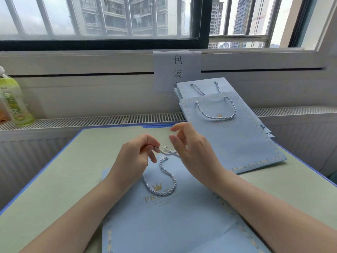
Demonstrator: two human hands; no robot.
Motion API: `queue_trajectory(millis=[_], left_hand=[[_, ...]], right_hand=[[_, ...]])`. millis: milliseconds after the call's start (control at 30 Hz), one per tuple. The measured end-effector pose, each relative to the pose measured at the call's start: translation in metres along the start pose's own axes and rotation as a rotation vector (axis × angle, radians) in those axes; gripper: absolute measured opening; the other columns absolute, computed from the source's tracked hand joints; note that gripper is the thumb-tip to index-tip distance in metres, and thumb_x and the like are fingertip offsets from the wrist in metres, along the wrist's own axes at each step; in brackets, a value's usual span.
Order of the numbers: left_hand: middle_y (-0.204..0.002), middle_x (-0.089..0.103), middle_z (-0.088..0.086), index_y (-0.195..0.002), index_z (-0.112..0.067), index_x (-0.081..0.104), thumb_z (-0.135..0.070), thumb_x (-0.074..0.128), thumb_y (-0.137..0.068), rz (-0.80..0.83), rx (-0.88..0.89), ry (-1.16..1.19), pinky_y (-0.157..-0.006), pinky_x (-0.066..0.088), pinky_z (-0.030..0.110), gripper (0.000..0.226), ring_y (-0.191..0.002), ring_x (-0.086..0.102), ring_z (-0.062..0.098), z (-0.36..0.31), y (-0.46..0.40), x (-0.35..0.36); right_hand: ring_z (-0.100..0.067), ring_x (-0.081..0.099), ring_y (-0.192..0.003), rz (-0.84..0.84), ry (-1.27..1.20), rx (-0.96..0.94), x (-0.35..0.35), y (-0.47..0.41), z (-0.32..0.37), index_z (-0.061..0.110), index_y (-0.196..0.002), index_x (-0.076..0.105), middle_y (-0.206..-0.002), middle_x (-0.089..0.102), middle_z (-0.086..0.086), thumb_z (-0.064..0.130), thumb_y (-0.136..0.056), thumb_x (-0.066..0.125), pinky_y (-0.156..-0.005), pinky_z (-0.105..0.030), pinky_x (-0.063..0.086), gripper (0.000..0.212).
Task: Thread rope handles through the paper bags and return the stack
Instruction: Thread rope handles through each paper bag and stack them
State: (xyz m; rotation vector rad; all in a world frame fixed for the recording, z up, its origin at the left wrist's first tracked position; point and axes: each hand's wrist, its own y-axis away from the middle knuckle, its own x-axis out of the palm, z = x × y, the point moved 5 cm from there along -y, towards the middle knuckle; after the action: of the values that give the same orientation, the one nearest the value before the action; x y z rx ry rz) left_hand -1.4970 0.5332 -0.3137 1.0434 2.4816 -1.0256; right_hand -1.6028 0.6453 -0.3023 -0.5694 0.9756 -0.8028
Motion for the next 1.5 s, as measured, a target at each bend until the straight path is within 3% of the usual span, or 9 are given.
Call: queue_trajectory(millis=[167, 300, 400, 467, 633, 1000, 1200, 1367, 1500], left_hand=[[-0.07, 0.065, -0.009, -0.079, -0.023, 0.058, 0.01, 0.056, -0.086, -0.007, 0.102, -0.028, -0.057, 0.046, 0.015, 0.033, -0.062, 0.063, 0.007, -0.008, 0.004, 0.006], [-0.075, 0.066, -0.014, -0.078, -0.023, 0.06, 0.009, 0.056, -0.086, -0.046, 0.087, -0.031, -0.061, 0.05, 0.023, 0.034, -0.067, 0.064, 0.006, -0.01, 0.005, 0.003], [-0.075, 0.067, -0.012, -0.083, -0.024, 0.06, 0.0, 0.058, -0.089, -0.098, 0.072, -0.105, -0.068, 0.051, 0.026, 0.025, -0.074, 0.064, 0.005, -0.01, 0.006, 0.002], [-0.086, 0.066, -0.012, -0.094, -0.02, 0.061, -0.014, 0.058, -0.091, -0.113, 0.013, -0.264, -0.076, 0.05, 0.034, 0.008, -0.086, 0.063, 0.011, -0.002, 0.005, -0.002], [-0.122, 0.056, -0.001, -0.118, -0.019, 0.057, -0.041, 0.043, -0.096, 0.07, -0.248, -0.73, -0.096, 0.035, 0.036, 0.034, -0.119, 0.044, 0.021, 0.024, 0.002, -0.003], [-0.094, 0.056, -0.003, -0.079, -0.022, 0.046, -0.045, 0.048, -0.093, 0.131, -0.259, -0.704, -0.079, 0.036, 0.033, 0.026, -0.101, 0.047, 0.022, 0.031, 0.003, 0.009], [-0.093, 0.054, 0.005, -0.09, -0.011, 0.048, -0.033, 0.034, -0.1, -0.125, -0.209, -0.65, -0.07, 0.027, 0.033, 0.028, -0.089, 0.046, 0.027, 0.025, -0.007, -0.019], [-0.084, 0.052, 0.005, -0.089, -0.009, 0.046, -0.031, 0.033, -0.101, -0.269, -0.285, -0.464, -0.069, 0.03, 0.036, 0.029, -0.081, 0.043, 0.027, 0.034, -0.01, -0.038], [-0.072, 0.047, -0.001, -0.083, -0.007, 0.043, -0.03, 0.032, -0.102, -0.392, -0.288, -0.293, -0.068, 0.029, 0.036, 0.031, -0.079, 0.045, 0.029, 0.038, -0.011, -0.051]], right_hand=[[-0.001, 0.045, -0.067, 0.233, 0.11, 0.045, 0.014, 0.003, -0.001, 0.019, -0.105, 0.058, -0.072, 0.041, 0.02, 0.057, -0.086, 0.042, -0.066, -0.025, 0.042, 0.046], [-0.019, 0.057, -0.078, 0.299, 0.092, 0.041, 0.017, 0.005, 0.0, 0.012, -0.098, 0.062, -0.079, 0.058, 0.009, 0.029, -0.093, 0.056, -0.071, -0.036, 0.046, 0.019], [-0.021, 0.053, -0.069, 0.251, 0.079, 0.009, 0.012, 0.003, 0.003, 0.01, -0.093, 0.063, -0.072, 0.054, 0.009, 0.023, -0.095, 0.054, -0.064, -0.038, 0.046, 0.016], [-0.021, 0.048, -0.069, 0.226, 0.136, 0.037, 0.008, 0.001, 0.002, 0.011, -0.093, 0.058, -0.072, 0.05, 0.01, 0.022, -0.097, 0.049, -0.063, -0.037, 0.044, 0.015], [-0.029, 0.048, -0.08, 0.31, 0.299, 0.165, 0.008, 0.002, -0.01, 0.008, -0.093, 0.046, -0.089, 0.052, -0.005, 0.024, -0.101, 0.034, -0.07, -0.04, 0.042, 0.022], [-0.028, 0.048, -0.083, 0.379, 0.295, 0.173, 0.015, 0.006, -0.015, 0.004, -0.09, 0.049, -0.093, 0.052, -0.01, 0.018, -0.099, 0.036, -0.071, -0.036, 0.036, 0.021], [-0.02, 0.055, -0.079, 0.086, -0.132, 0.396, -0.006, -0.007, -0.018, 0.007, -0.085, 0.053, -0.084, 0.061, -0.005, 0.016, -0.1, 0.037, -0.067, -0.029, 0.04, 0.023], [-0.008, 0.057, -0.056, -0.152, -0.688, 0.682, -0.017, -0.007, -0.03, 0.01, -0.082, 0.046, -0.079, 0.054, -0.004, 0.012, -0.102, 0.031, -0.044, -0.019, 0.047, 0.026], [-0.007, 0.038, -0.034, -0.294, -1.068, 0.779, -0.029, -0.014, -0.037, 0.007, -0.083, 0.041, -0.066, 0.046, -0.007, 0.006, -0.103, 0.026, -0.034, -0.013, 0.029, 0.025]])
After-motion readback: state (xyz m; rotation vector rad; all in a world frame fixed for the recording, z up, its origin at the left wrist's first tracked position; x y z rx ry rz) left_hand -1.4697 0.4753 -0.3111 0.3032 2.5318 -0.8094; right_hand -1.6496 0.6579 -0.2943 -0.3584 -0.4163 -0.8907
